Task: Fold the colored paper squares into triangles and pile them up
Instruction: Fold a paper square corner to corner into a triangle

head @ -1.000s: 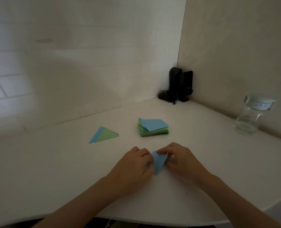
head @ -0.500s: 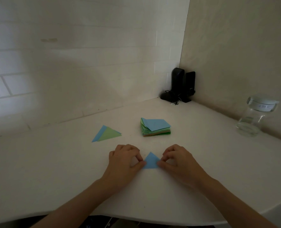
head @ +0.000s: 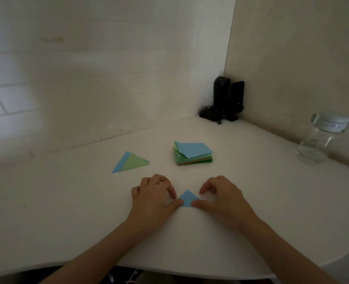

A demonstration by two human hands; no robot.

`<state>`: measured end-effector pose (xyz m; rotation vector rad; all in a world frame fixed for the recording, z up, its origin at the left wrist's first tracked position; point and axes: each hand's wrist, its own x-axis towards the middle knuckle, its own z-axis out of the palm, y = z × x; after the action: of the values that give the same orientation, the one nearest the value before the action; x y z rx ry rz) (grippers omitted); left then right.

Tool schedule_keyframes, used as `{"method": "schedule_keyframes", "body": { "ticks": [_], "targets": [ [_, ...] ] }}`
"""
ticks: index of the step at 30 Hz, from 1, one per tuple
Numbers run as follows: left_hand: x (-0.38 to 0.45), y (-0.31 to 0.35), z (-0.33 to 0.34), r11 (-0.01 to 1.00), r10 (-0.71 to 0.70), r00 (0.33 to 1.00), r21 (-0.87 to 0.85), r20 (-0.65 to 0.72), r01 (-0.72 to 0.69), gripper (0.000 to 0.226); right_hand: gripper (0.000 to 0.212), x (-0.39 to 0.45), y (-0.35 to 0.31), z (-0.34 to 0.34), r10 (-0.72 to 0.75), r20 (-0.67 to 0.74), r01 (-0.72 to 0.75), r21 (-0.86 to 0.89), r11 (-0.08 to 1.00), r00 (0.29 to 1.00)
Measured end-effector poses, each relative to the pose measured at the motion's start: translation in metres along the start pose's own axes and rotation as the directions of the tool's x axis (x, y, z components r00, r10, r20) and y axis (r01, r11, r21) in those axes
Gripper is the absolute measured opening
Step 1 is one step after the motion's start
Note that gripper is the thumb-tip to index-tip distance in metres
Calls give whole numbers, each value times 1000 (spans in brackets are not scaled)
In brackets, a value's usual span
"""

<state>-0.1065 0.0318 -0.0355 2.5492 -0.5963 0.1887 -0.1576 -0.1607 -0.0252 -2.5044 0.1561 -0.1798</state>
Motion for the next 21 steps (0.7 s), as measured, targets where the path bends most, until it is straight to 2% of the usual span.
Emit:
{"method": "schedule_keyframes", "body": {
  "ticks": [6,10,13,15,18,21],
  "targets": [
    [-3,-3,-10,997,12,1000,-79,23,-10,12,20,0,2,-8,-2,66,0,24,1000,998],
    [-6,-3,-11,995,52,999,-88,6,-51,12,18,-2,-2,-11,43,19,-43,-11,999,999],
    [-9,7,-2,988,137,989,-58,-50,-140,21,34,0,-9,-5,131,-3,-131,-100,986,991],
    [-10,16,2,986,160,987,-39,-36,-161,32,38,2,-14,-4,152,10,-148,-147,978,988],
    [-5,22,2,990,116,993,-77,14,-114,46,27,1,-20,-7,162,39,-157,-108,982,986],
    [1,21,-2,990,56,997,-136,62,-48,51,18,-5,-18,-5,76,21,-74,-74,994,997]
  ]
}}
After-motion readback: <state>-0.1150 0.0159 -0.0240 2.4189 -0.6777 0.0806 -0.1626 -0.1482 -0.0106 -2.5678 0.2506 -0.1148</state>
